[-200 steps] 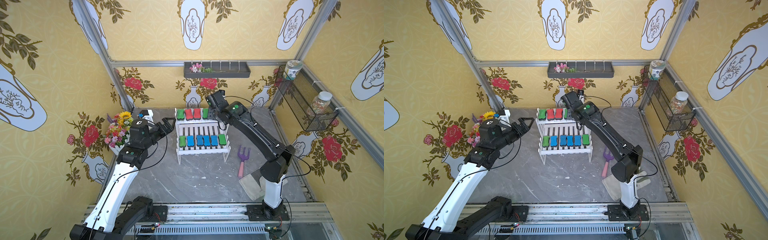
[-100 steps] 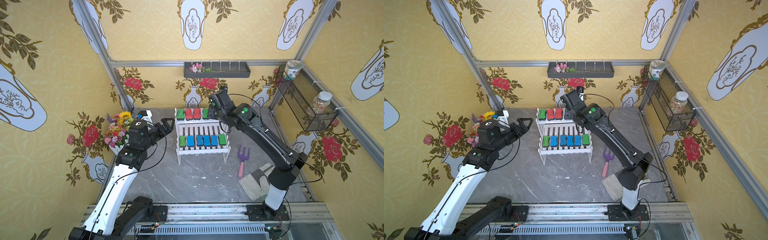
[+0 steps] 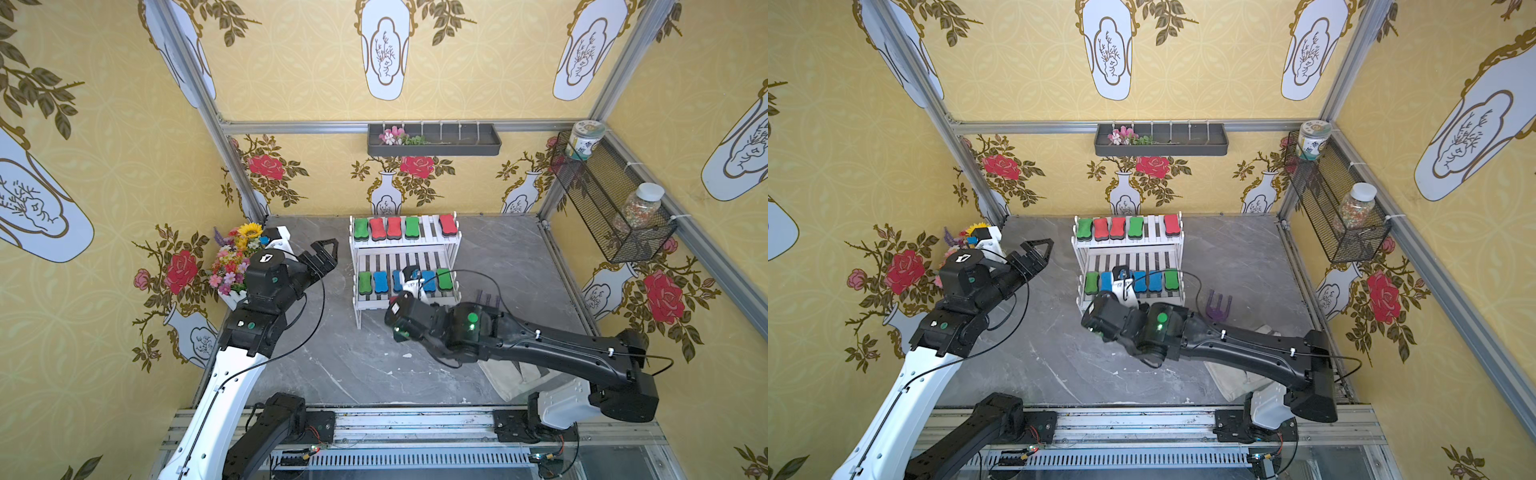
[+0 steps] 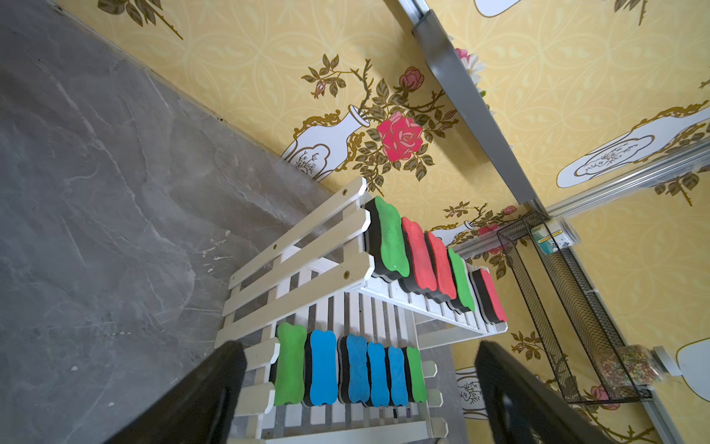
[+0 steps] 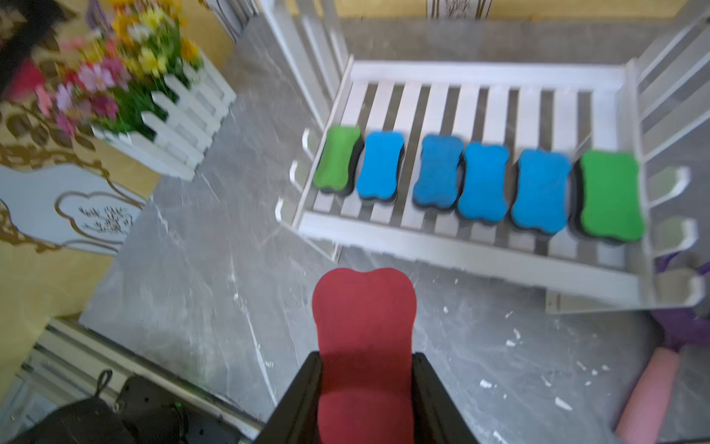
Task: Remove the whiteboard erasers from the shelf
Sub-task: Pick up the whiteboard eraser from the shelf, then place the whiteboard eraser at the center of the board.
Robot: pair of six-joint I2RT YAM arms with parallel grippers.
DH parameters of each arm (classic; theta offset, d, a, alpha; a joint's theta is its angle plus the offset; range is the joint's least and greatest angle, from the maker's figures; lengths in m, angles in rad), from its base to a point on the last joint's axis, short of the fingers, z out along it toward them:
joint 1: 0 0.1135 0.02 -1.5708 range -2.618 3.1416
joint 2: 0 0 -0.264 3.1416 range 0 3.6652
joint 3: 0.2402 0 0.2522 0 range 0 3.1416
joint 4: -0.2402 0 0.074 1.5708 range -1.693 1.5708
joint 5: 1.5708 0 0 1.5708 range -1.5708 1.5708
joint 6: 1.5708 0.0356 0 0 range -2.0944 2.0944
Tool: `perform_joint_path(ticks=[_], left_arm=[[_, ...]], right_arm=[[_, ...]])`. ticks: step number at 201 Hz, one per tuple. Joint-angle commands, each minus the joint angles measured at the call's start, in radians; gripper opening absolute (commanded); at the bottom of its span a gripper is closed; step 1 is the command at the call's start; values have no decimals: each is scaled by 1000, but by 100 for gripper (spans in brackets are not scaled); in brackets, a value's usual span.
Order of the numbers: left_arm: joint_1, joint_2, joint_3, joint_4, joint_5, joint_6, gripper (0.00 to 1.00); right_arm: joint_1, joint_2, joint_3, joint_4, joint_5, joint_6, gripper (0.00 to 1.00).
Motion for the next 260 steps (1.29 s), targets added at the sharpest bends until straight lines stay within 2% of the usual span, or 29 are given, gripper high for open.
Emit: perform_joint_path(ticks=[1, 13, 39, 65, 88, 111, 147, 169, 198, 228, 260], left_arm=[[1, -32, 9, -39, -35, 22, 100], [1, -53, 10, -53, -39, 21, 100], [2, -96, 28, -101, -63, 25, 100], [1, -119, 72, -159, -97, 50, 100], [2, -136, 106, -187, -124, 79, 100], [1, -144, 117, -187, -131, 95, 100], [2, -132, 129, -197, -143, 116, 100], [2, -127, 129, -196, -139, 120, 100], [3, -119, 139, -203, -136, 124, 100], [2, -118, 144, -206, -128, 120, 100], [1, -117, 153, -212, -119, 120, 100]], right_arm=[[41, 97, -72, 161, -32, 120, 39], [41, 200, -76, 233, -86, 123, 39], [23, 399, -2, 309, -82, 125, 38], [5, 494, -26, 444, -95, 157, 38], [11, 552, -8, 432, -86, 209, 38], [12, 569, -29, 462, -75, 246, 38], [12, 598, 7, 411, -65, 276, 41], [13, 617, 36, 377, -67, 289, 52], [15, 616, 34, 383, -70, 291, 61], [34, 582, 44, 367, -24, 258, 69], [61, 505, 46, 324, 3, 221, 70]])
